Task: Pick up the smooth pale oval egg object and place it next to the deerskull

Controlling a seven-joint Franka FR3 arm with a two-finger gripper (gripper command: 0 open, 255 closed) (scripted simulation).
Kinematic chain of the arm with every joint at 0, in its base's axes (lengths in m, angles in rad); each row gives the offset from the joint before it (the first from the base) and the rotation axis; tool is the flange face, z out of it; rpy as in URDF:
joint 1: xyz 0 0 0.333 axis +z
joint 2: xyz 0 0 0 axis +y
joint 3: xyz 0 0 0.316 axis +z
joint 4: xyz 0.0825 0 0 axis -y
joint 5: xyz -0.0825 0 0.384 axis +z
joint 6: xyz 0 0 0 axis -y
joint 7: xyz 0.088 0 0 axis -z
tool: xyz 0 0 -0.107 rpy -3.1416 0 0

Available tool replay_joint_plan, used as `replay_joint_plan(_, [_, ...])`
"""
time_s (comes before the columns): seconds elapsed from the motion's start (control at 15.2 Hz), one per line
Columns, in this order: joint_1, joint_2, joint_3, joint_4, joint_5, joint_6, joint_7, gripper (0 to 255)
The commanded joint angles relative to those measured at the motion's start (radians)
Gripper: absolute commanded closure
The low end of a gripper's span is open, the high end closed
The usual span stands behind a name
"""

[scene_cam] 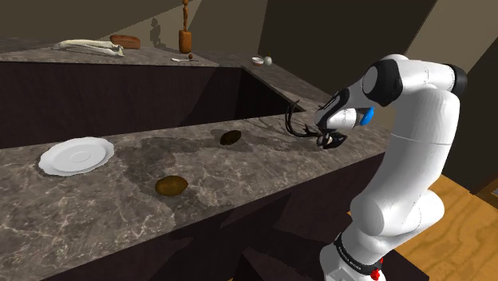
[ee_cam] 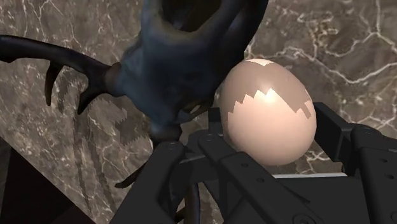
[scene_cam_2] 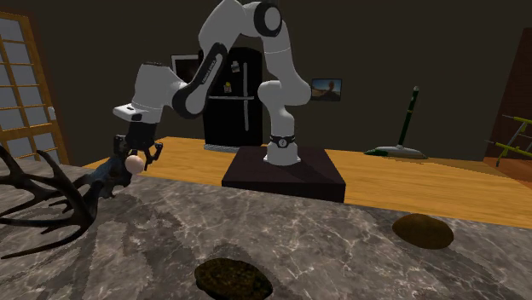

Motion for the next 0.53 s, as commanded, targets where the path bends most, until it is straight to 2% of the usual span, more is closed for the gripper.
replay_joint_plan(0.0, [-0.009, 0.022, 0.009, -0.002, 0.01, 0.023, -0.005, 255])
replay_joint_plan(0.46, [-0.038, 0.103, 0.043, 0.004, 0.04, 0.098, -0.016, 255])
